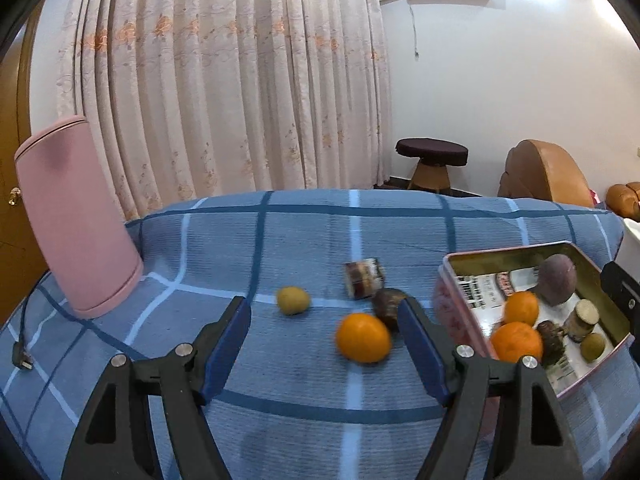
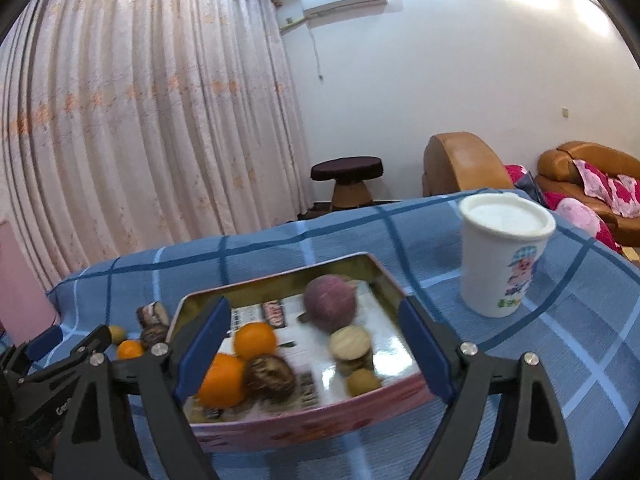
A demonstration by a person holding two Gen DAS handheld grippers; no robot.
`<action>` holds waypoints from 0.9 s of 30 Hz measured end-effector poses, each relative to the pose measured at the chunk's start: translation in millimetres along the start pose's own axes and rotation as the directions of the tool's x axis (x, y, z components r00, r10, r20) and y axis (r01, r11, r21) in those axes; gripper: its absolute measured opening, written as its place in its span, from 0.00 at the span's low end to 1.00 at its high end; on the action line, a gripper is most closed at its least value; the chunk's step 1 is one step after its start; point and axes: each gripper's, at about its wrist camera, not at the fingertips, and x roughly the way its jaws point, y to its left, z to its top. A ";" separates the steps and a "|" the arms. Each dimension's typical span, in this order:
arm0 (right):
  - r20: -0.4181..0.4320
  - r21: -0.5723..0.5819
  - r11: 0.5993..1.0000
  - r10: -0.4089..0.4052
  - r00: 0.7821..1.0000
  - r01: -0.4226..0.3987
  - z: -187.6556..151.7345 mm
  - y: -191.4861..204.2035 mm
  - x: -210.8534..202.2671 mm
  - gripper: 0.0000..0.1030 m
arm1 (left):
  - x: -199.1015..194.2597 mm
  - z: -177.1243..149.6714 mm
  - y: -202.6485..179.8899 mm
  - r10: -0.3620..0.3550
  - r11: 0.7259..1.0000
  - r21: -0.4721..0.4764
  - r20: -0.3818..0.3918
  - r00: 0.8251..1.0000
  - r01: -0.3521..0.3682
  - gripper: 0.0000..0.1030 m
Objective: Organize fruits
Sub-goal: 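Move the right tool to the last orange and grasp it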
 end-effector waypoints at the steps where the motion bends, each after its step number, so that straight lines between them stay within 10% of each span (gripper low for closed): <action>1: -0.003 -0.007 1.000 0.004 1.000 -0.004 -1.3 3.8 -0.4 0.82 | 0.9 -0.3 5.6 0.007 1.000 -0.001 -0.003 1.000 -0.007 0.75; 8: -0.066 -0.056 0.995 0.077 0.995 -0.081 -10.4 44.8 4.1 0.63 | 11.8 -1.2 53.4 0.081 0.995 -0.054 -0.046 0.996 -0.083 0.75; 27: -0.317 -0.112 0.960 0.209 0.925 -0.256 -34.3 157.9 58.2 0.65 | 39.4 -4.9 133.8 0.235 0.957 -0.132 -0.163 0.958 -0.257 0.75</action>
